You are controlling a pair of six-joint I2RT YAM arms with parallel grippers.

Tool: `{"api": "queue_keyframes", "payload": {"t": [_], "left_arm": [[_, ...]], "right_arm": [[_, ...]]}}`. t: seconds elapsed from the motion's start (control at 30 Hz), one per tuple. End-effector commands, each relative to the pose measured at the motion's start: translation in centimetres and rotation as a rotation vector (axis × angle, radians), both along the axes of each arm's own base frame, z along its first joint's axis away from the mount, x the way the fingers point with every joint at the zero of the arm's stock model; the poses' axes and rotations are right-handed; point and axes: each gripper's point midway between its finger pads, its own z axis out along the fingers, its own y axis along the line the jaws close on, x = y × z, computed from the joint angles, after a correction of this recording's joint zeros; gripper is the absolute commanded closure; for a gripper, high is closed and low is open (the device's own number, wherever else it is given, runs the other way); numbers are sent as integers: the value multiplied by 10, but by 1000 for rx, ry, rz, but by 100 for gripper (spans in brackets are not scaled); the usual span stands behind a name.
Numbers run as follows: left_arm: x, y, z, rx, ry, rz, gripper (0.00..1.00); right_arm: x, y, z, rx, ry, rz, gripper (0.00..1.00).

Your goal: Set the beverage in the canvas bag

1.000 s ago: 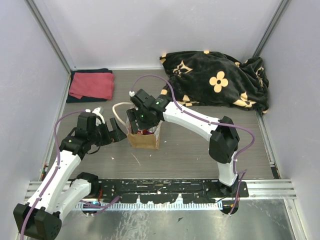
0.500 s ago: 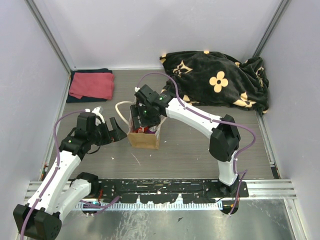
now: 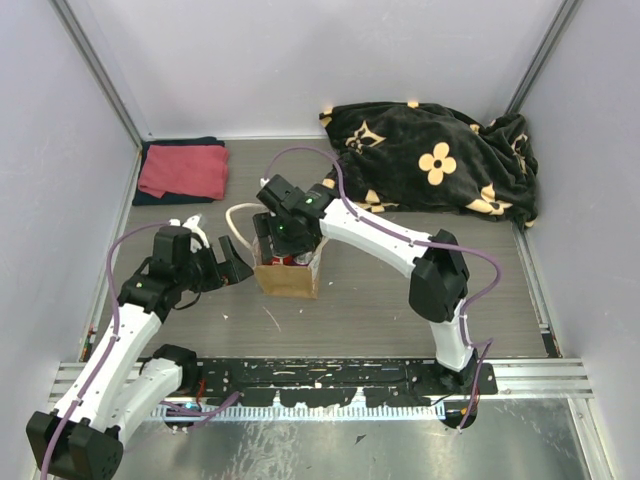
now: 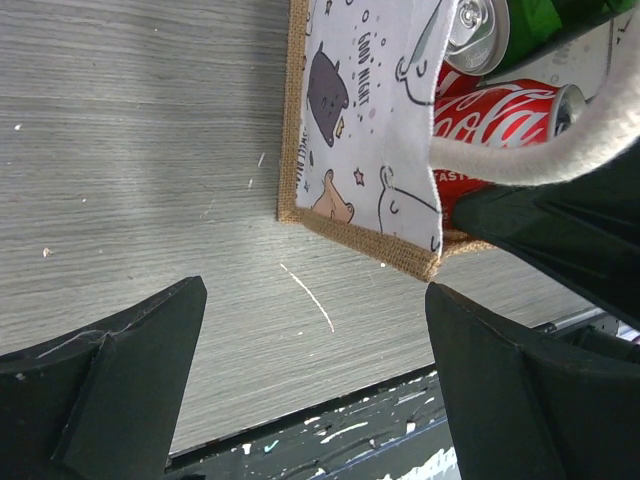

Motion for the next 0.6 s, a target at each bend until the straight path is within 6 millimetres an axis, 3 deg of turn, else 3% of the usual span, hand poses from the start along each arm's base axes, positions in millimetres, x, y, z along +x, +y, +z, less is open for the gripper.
{"api": "queue_keyframes", "payload": {"t": [0.0, 0.57], "left_arm": [[0, -2, 1, -15, -9, -9, 2], [0, -2, 0, -9, -7, -20, 2]], "right_arm": [[13, 4, 2, -66, -104, -5, 99], [3, -18, -56, -241, -105, 11, 99]]}}
